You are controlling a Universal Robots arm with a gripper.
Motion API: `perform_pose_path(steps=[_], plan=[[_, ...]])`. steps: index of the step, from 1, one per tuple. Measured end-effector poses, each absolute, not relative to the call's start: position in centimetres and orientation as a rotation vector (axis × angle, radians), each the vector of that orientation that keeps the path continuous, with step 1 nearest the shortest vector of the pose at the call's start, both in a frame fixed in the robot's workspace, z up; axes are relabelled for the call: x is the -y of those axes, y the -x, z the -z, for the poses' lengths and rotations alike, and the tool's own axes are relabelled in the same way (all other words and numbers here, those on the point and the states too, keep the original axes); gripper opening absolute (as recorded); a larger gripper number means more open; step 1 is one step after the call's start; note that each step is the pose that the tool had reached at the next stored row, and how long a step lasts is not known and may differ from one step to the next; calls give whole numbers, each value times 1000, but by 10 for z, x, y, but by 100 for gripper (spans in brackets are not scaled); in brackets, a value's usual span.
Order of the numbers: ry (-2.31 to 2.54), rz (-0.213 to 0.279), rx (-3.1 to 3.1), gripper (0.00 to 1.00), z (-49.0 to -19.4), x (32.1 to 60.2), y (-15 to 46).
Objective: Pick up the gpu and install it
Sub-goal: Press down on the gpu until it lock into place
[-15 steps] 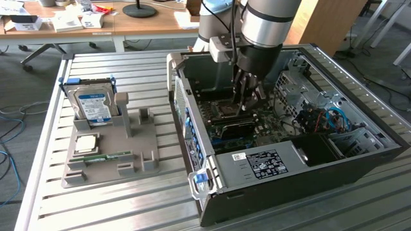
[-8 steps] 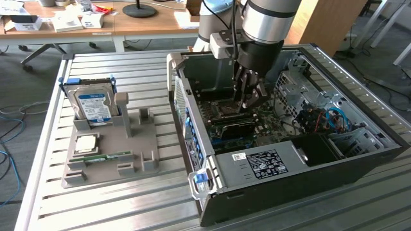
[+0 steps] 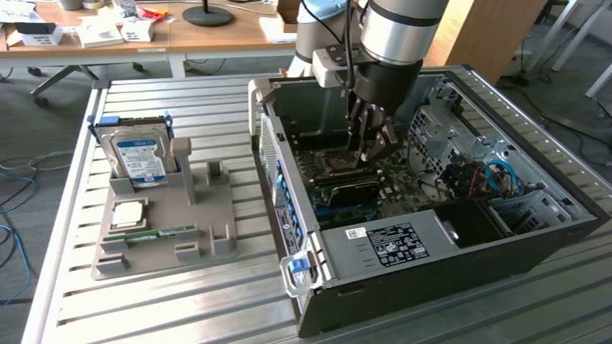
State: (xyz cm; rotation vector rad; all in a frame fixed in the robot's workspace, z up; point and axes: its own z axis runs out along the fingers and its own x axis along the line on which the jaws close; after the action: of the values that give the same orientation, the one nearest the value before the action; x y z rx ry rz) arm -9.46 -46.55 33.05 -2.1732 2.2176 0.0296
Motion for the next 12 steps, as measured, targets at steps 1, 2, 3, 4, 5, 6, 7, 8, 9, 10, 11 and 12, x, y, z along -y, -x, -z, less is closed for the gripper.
perform_pose_path(steps=[1,2,3,4,5,6,7,8,9,10,11,12], plan=[[2173,-30,-2218,43,-331,465,95],[2173,-30,-2218,43,-331,465,95],[2173,-30,-2218,43,-331,465,95],[2173,-30,-2218,41,-331,465,95],[2173,-30,-2218,35,-331,465,95],[2173,-30,-2218,29,-331,465,95],[2173,-30,-2218,29,-331,465,95],[2173,-30,-2218,23,-331,465,95],[2173,-30,-2218,17,-331,465,95],[2173,-30,-2218,17,-331,465,95],[2173,-30,-2218,11,-331,465,95],[2173,-30,-2218,11,-331,465,95]])
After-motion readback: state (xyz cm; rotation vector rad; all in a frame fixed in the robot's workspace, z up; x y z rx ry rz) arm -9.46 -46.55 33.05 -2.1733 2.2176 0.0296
